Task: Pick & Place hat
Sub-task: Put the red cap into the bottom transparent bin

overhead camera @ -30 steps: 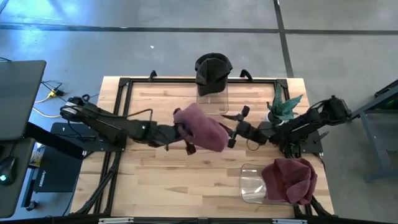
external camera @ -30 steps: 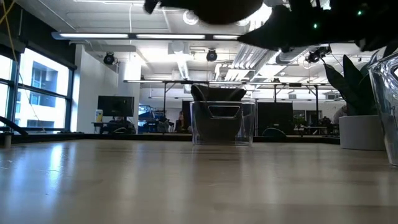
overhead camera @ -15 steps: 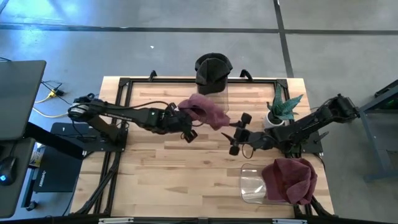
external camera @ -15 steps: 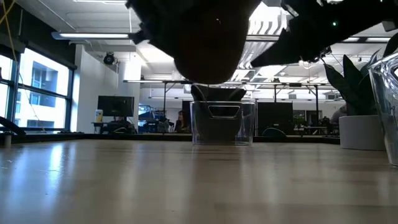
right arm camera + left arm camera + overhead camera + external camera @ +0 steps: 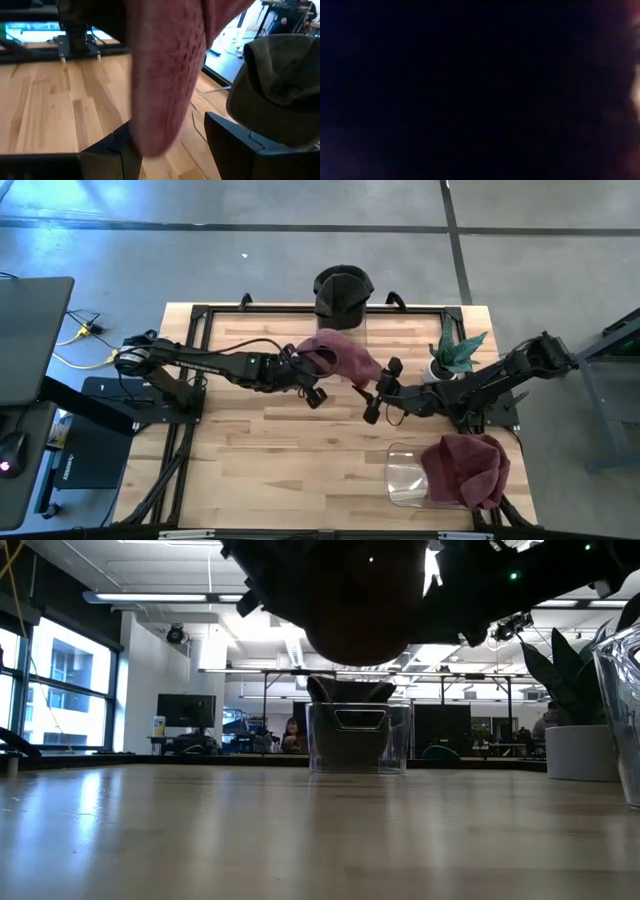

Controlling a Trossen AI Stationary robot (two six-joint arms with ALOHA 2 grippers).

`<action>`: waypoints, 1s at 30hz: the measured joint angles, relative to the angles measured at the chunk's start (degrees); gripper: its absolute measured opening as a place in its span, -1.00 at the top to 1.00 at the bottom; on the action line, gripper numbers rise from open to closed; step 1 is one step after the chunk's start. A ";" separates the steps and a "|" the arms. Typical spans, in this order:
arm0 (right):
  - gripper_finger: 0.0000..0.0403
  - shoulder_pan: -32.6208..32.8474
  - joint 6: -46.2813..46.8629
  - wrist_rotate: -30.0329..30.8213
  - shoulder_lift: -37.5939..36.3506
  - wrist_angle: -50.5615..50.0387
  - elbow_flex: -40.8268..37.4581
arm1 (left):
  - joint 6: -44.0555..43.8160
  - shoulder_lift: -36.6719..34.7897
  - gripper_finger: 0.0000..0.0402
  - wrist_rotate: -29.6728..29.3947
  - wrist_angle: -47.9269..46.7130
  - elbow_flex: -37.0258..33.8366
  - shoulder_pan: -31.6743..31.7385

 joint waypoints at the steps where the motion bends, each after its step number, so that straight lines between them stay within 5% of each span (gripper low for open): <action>1: 0.04 -0.20 -0.26 -0.01 0.80 1.55 0.00 | 0.41 0.00 0.99 0.66 0.44 0.00 0.00; 5: 0.29 -0.53 -2.66 0.81 3.73 6.31 0.00 | 0.70 0.07 0.99 1.40 0.90 0.00 -0.02; 11: 0.92 -0.80 -2.64 3.59 4.33 8.50 -0.13 | 4.34 0.89 0.89 1.74 1.07 -0.04 -0.33; 13: 0.90 -1.22 0.39 3.02 4.04 8.02 -0.13 | 6.27 0.85 0.81 2.28 1.14 -0.04 -0.87; 21: 0.93 -8.52 20.70 -16.22 1.19 -0.52 0.00 | 9.65 0.96 0.28 8.36 -1.86 -0.04 -0.79; 25: 0.97 -12.18 26.05 -24.59 0.51 -4.10 0.04 | 7.44 0.96 0.06 5.81 -3.06 -0.03 -0.83; 30: 0.95 -15.21 27.42 -23.99 0.53 -7.64 0.00 | 3.64 -0.31 -0.05 4.50 -3.33 -0.04 -1.33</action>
